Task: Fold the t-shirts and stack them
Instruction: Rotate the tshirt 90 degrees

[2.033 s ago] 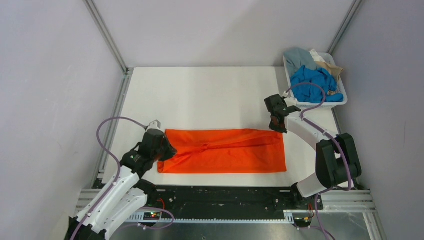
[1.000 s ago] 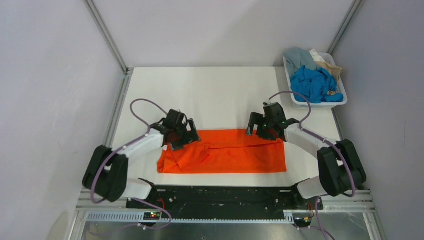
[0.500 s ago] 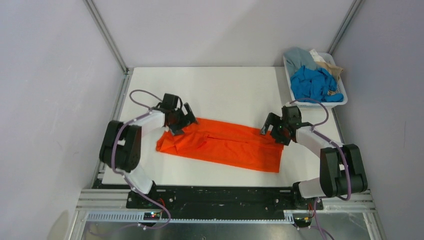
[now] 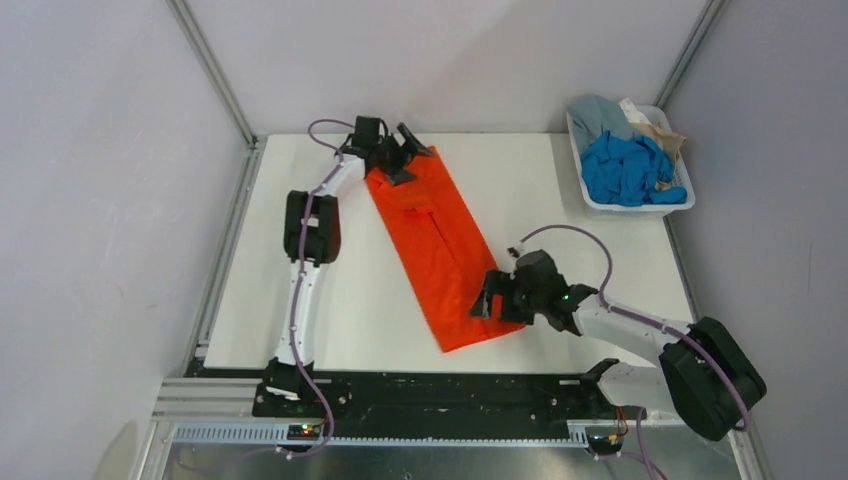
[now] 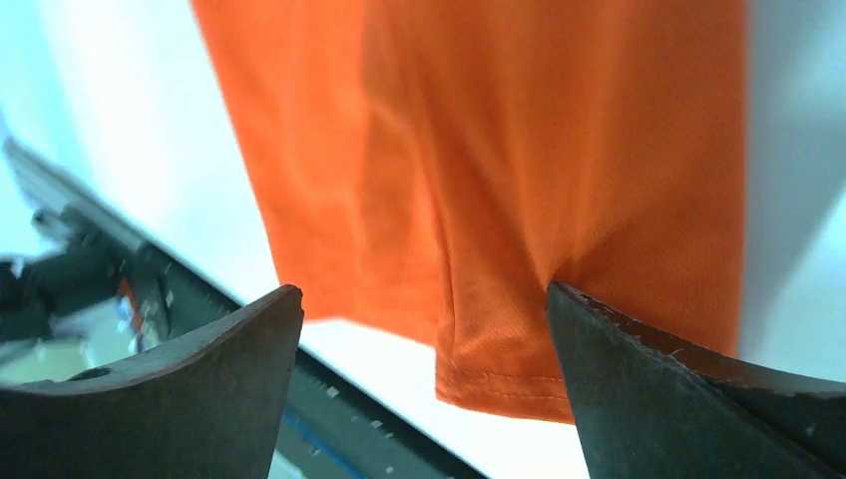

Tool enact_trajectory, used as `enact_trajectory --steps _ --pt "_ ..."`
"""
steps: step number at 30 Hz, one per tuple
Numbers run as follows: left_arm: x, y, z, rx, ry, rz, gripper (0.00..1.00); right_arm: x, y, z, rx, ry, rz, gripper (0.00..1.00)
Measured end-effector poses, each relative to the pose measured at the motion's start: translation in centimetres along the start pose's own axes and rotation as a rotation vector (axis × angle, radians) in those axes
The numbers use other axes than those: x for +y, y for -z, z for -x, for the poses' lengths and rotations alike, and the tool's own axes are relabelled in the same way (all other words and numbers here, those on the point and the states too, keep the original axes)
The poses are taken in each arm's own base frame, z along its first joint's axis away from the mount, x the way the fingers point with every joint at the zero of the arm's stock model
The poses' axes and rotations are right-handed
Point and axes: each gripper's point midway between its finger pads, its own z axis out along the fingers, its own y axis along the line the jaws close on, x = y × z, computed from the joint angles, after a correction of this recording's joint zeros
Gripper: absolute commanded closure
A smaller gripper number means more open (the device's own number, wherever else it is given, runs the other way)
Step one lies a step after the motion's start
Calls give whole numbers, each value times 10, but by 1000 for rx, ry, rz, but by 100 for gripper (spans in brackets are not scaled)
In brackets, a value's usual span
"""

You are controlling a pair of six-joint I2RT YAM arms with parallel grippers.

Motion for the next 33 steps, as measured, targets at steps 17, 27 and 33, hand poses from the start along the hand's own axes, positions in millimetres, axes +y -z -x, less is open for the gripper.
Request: enact_trajectory --steps 17,27,33 --pt "-73 -56 21 -75 140 -290 0 87 -8 -70 132 170 131 0" --pt "-153 80 -45 -41 -132 -297 0 70 38 -26 -63 125 62 3" --pt "-172 242 -147 -227 -380 -329 0 47 40 -51 19 128 65 6"
